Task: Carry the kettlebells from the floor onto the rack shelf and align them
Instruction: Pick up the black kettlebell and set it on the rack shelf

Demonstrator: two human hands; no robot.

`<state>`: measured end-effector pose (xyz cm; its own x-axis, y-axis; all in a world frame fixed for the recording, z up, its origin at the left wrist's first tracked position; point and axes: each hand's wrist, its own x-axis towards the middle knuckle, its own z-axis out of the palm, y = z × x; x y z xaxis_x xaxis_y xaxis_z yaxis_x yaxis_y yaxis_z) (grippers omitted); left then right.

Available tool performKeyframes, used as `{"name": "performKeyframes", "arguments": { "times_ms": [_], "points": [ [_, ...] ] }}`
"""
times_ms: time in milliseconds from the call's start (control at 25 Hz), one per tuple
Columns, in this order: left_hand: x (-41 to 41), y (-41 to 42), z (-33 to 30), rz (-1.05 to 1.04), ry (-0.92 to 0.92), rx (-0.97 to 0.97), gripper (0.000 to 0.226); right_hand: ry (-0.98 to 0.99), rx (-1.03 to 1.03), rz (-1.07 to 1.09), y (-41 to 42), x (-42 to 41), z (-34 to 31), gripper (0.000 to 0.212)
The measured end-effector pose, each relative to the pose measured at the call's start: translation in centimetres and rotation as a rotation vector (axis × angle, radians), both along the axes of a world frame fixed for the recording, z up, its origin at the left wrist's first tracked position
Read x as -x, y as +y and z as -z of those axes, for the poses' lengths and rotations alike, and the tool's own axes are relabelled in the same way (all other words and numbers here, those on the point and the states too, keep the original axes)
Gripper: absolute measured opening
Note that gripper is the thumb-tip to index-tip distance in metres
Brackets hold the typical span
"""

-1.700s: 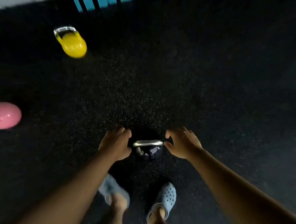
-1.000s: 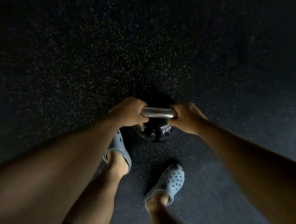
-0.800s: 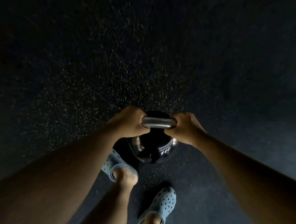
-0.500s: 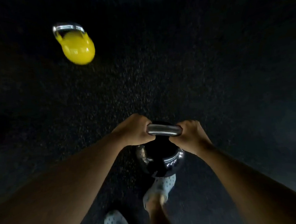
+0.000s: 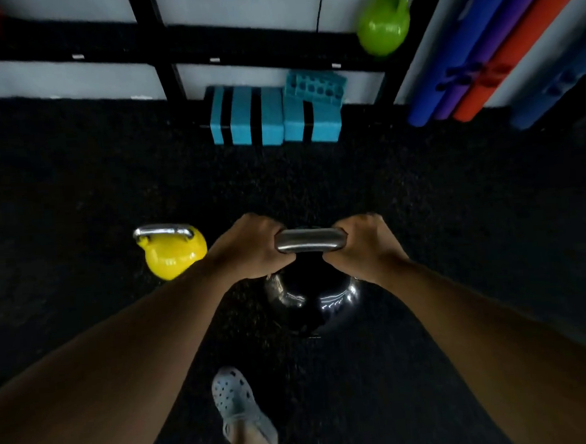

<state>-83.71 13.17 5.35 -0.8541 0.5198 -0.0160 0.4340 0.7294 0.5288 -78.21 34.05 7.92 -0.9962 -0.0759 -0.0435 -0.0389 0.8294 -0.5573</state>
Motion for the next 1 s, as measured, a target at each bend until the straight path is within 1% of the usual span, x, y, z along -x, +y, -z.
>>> {"name": "performKeyframes", "arguments": {
  "times_ms": [80, 160, 320, 400, 520, 600, 680, 760, 840, 920, 960, 1000],
  "points": [
    [6.7, 0.0, -1.1, 0.011, 0.043, -0.028, 0.028, 0.054, -0.010, -0.011, 0.1, 6.8, -1.3, 0.029],
    [13.4, 0.1, -2.1, 0.035, 0.067, -0.036, 0.024, 0.096, -0.036, 0.011, -0.1, 13.0, -2.1, 0.030],
    [26.2, -0.3, -3.2, -0.003, 0.103, -0.032, 0.020, 0.161, -0.078, -0.010, -0.3, 26.1, -2.1, 0.029],
    [31.7, -0.7, -3.3, -0.027, 0.116, 0.002, 0.019, 0.187, -0.085, -0.028, -0.4, 31.9, -1.7, 0.023],
    [39.0, -0.6, -3.1, -0.006, 0.097, 0.061, 0.015, 0.228, -0.062, -0.074, -0.3, 39.9, -0.5, 0.006],
    [44.4, -0.2, -2.8, -0.028, 0.139, 0.098, 0.010, 0.234, -0.056, -0.087, 0.1, 45.9, 0.4, 0.009],
    [50.1, 0.1, -2.4, -0.055, 0.199, 0.084, 0.007, 0.231, -0.031, -0.110, 0.4, 52.3, 1.1, 0.009],
    [54.6, 0.2, -2.1, -0.068, 0.218, 0.086, 0.007, 0.233, -0.033, -0.130, 0.5, 57.3, 1.0, 0.008],
    [59.2, -0.1, -1.9, -0.123, 0.217, 0.092, 0.010, 0.210, -0.030, -0.129, 0.3, 62.5, 0.7, 0.005],
    [63.8, -0.4, -2.3, -0.132, 0.260, 0.057, 0.008, 0.185, -0.033, -0.107, -0.2, 67.2, 0.1, 0.007],
    [66.8, -0.7, -2.6, -0.126, 0.305, 0.034, 0.010, 0.193, -0.035, -0.101, -0.6, 70.1, -0.2, 0.009],
    [69.8, -1.0, -2.8, -0.125, 0.338, 0.015, 0.018, 0.221, -0.023, -0.089, -1.0, 73.0, -0.4, 0.010]
  ]
}}
